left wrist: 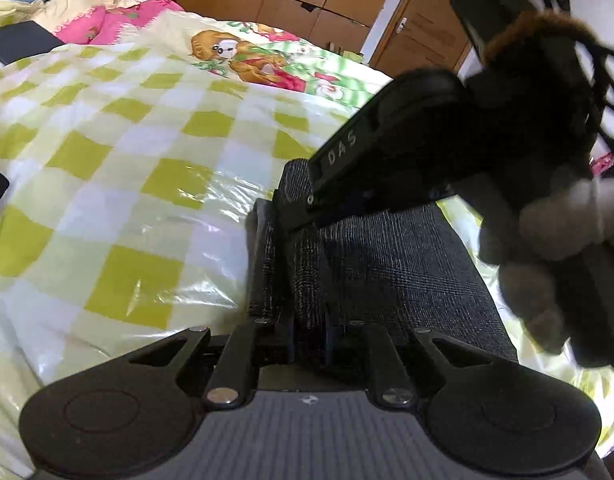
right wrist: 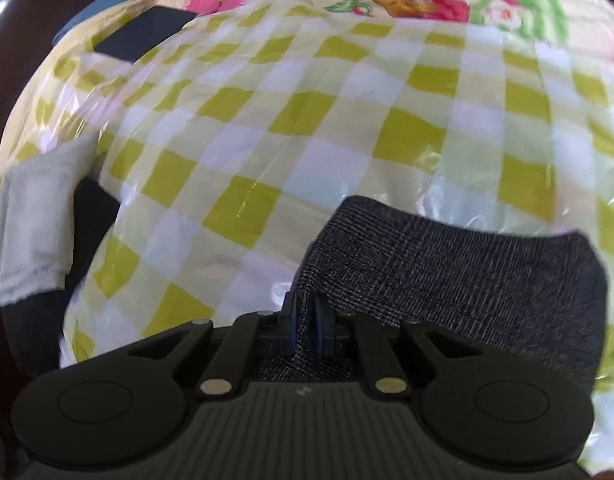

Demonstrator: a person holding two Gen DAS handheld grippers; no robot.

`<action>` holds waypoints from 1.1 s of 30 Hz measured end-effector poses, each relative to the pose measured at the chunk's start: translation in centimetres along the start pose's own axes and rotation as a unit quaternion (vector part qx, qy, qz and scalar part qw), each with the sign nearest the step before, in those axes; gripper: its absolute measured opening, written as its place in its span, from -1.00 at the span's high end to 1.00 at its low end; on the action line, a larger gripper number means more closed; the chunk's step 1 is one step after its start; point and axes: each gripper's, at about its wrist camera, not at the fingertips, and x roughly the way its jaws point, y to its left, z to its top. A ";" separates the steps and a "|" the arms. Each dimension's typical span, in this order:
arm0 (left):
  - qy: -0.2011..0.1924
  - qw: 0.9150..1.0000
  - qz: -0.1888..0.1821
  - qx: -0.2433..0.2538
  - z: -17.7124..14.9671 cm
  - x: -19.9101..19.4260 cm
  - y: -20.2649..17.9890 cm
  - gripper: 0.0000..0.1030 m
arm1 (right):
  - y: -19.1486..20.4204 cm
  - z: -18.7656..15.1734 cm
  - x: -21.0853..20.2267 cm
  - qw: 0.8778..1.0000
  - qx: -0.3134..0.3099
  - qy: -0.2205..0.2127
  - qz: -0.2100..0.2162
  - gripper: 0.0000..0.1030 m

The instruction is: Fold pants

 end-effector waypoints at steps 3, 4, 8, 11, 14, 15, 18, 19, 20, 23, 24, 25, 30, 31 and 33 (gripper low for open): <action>0.006 1.000 -0.004 -0.011 -0.3 0.1 0.4 0.46 | 0.1 -0.2 -0.1 1.000 0.005 -0.010 0.002 0.80; 0.006 1.000 -0.008 -0.017 -0.3 0.1 0.5 0.46 | 0.6 -0.3 -0.2 1.000 -0.011 -0.014 -0.007 0.80; 0.011 0.998 -0.019 -0.059 -0.5 -0.3 2.2 0.38 | 1.4 -0.1 0.6 1.000 -0.008 -0.029 -0.010 0.70; -0.005 0.998 0.007 -0.056 -0.5 -0.9 2.4 0.28 | 0.9 0.3 1.6 0.999 0.017 -0.036 0.026 0.55; -0.019 0.998 0.049 -0.021 -0.6 -1.4 1.4 0.27 | 0.0 0.4 2.1 0.996 0.044 -0.042 0.070 0.45; -0.027 0.998 0.064 -0.004 -0.6 -1.7 0.8 0.26 | -0.4 0.4 2.4 0.994 0.053 -0.043 0.090 0.47; -0.050 0.990 0.123 0.046 -0.5 -2.3 -0.5 0.25 | -0.8 1.0 2.7 0.990 0.081 -0.038 0.105 0.48; -0.055 0.986 0.144 0.056 -0.5 -2.7 -0.7 0.25 | -0.9 1.1 2.0 0.990 0.080 -0.052 0.108 0.47; -0.062 0.983 0.162 0.060 -0.5 -3.4 -0.6 0.26 | -1.0 1.0 0.7 0.989 0.075 -0.073 0.107 0.46; -0.086 0.978 0.180 0.060 -0.2 -5.5 -0.6 0.26 | -1.8 0.3 -3.7 0.985 0.049 -0.134 0.098 0.38; -0.093 0.976 0.181 0.073 0.1 -5.7 -1.2 0.26 | -2.2 -0.1 -4.7 0.984 0.047 -0.149 0.090 0.27; -0.103 0.975 0.179 0.084 0.4 -5.9 -2.0 0.26 | -2.8 -0.5 -5.6 0.983 0.048 -0.159 0.080 0.18; -0.123 0.976 0.113 0.138 2.1 -4.5 -6.2 0.26 | -4.8 -2.3 -6.3 0.985 0.041 -0.169 0.023 0.18; -0.119 0.976 0.102 0.151 2.2 -3.4 -6.6 0.26 | -5.1 -2.5 -5.6 0.986 0.034 -0.162 0.007 0.16; -0.099 0.977 0.101 0.158 2.7 -1.1 -6.9 0.26 | -6.0 -2.5 -3.9 0.988 0.035 -0.151 -0.009 0.16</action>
